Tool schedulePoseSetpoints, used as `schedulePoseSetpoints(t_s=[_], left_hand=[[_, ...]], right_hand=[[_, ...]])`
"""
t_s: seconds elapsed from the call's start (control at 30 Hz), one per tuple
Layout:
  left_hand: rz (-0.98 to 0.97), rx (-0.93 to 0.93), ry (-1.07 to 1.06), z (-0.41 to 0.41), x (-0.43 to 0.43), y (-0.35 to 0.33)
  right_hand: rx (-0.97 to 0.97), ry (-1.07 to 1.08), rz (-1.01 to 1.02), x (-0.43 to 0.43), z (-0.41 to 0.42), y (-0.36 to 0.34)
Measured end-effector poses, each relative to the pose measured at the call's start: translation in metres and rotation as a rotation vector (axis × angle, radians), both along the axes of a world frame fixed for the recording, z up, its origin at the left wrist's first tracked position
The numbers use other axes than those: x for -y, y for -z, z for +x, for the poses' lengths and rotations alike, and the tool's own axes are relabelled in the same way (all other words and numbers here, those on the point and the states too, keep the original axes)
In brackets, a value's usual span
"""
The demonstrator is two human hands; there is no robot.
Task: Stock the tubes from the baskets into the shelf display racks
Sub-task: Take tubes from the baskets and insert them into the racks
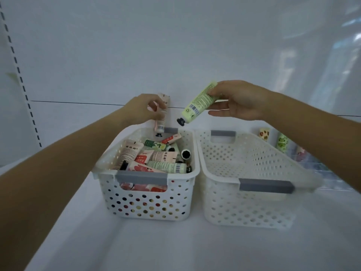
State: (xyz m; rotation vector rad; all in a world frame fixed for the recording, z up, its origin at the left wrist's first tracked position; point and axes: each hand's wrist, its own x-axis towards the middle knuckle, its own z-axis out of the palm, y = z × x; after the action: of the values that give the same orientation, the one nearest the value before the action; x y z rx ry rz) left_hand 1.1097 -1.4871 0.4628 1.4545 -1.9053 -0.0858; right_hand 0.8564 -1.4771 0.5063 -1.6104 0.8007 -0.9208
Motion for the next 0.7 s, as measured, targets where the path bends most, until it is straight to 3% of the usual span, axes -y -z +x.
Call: schedulePoseSetpoints(t_s=[0.13, 0.23, 0.37, 0.7], left_hand=[[0.122, -0.261, 0.084, -0.015, -0.012, -0.018], [0.138, -0.343, 0.148, -0.042, -0.021, -0.031], [0.140, -0.378, 0.186, -0.091, -0.025, -0.041], [0.200, -0.371, 0.279, -0.254, -0.017, -0.042]], right_hand=[[0.120, 0.014, 0.074, 0.005, -0.012, 0.008], [0.301, -0.003, 0.204, 0.007, -0.024, 0.013], [0.377, 0.015, 0.334, 0.007, -0.053, 0.017], [0.370, 0.001, 0.301, -0.001, -0.190, 0.029]])
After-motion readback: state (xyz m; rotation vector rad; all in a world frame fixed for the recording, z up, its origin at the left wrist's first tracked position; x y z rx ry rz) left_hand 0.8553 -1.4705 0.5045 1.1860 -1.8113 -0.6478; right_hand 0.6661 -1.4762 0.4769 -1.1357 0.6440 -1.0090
